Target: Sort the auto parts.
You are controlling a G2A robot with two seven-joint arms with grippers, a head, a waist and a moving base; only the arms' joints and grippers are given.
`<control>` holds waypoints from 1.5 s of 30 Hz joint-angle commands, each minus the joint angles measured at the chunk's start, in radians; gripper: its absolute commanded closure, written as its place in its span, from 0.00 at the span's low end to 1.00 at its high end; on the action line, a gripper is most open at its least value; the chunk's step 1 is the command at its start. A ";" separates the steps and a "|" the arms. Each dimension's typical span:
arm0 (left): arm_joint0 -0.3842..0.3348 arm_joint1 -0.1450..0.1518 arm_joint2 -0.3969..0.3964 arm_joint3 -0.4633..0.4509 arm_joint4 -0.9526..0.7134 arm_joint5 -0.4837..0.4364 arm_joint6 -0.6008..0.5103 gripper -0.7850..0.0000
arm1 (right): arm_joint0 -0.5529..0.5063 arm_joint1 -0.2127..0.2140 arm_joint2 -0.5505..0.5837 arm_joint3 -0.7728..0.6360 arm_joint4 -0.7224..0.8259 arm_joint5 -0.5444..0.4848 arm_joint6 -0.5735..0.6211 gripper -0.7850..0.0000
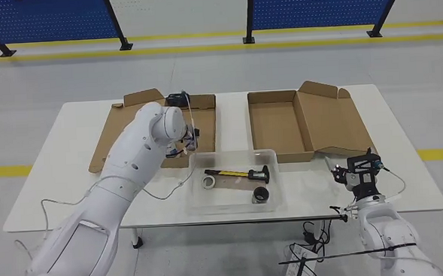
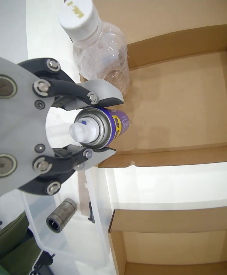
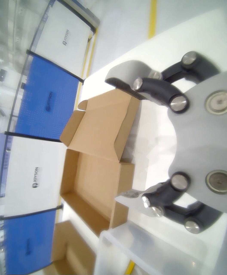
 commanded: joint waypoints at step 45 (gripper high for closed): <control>-0.019 -0.050 0.015 0.171 0.005 -0.050 -0.006 0.63 | 0.000 0.000 0.000 0.000 0.000 0.000 0.000 0.00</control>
